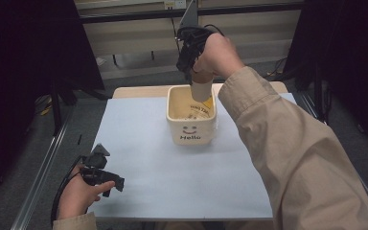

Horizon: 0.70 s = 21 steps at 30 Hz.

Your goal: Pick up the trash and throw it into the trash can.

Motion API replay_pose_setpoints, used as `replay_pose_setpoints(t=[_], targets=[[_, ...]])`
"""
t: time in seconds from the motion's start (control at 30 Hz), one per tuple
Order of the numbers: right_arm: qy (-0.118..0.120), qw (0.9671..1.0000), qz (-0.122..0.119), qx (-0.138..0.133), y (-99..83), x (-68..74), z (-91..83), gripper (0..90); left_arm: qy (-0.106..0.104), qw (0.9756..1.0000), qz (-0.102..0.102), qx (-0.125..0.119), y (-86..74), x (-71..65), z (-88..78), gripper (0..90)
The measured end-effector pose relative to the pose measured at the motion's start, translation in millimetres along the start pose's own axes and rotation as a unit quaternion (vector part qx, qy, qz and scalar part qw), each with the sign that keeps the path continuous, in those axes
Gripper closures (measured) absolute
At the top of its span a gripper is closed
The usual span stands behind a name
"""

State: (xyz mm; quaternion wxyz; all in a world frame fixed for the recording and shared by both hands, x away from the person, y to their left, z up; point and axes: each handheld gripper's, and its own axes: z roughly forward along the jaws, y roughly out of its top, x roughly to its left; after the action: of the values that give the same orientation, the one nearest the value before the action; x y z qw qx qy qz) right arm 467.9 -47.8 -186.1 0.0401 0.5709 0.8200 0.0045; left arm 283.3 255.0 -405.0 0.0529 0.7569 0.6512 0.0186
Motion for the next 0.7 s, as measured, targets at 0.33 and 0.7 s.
replay_pose_setpoints(t=[0.33, 0.7], targets=[[0.004, 0.9998, -0.006, 0.017, 6.5, 3.1, 37.9, 23.2, 0.003, 1.0, 0.002, -0.004, -0.3, 1.5, -1.3, 4.4], [-0.002, 0.9995, -0.003, 0.03, 10.1, 4.0, 62.8, 21.6, 0.002, 1.0, 0.004, -0.005, -0.5, 2.7, -2.0, 4.4]])
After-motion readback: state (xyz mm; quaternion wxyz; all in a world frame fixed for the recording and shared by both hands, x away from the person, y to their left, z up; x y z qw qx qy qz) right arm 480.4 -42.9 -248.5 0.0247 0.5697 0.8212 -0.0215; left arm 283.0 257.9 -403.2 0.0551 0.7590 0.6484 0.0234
